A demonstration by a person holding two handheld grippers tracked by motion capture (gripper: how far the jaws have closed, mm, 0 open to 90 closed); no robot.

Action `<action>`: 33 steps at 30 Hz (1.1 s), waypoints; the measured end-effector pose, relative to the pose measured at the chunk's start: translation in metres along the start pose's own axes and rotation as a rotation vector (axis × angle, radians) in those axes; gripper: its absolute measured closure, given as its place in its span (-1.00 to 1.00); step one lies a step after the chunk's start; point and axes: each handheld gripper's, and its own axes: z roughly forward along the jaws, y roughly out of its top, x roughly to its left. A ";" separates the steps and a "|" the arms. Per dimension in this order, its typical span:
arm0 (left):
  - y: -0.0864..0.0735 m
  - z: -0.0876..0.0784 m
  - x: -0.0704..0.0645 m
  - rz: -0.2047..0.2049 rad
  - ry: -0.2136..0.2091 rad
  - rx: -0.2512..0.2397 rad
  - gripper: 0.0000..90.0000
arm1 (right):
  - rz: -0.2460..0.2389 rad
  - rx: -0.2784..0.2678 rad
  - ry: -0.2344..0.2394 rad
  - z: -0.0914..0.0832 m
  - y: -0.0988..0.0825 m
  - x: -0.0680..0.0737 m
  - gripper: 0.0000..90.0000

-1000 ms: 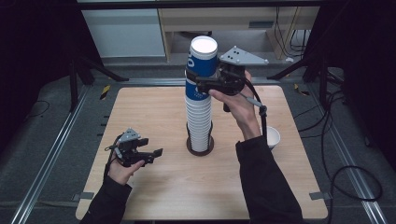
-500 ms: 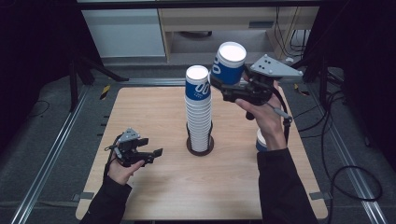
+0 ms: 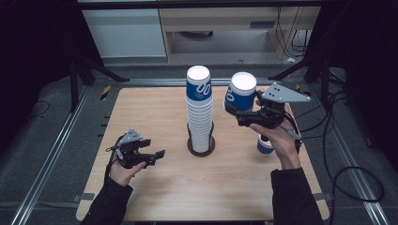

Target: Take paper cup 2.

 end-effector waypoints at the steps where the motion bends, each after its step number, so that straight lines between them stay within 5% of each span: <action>1: 0.000 0.000 0.000 0.000 -0.002 -0.001 -0.58 | 0.003 0.005 0.007 -0.001 -0.004 0.000 -0.56; 16: 0.003 0.000 -0.011 0.032 -0.034 0.005 -0.58 | 0.011 0.109 0.100 -0.002 -0.058 0.009 -0.56; 33: 0.007 0.001 -0.027 0.086 -0.089 0.013 -0.59 | -0.071 0.270 0.265 0.020 -0.098 0.033 -0.56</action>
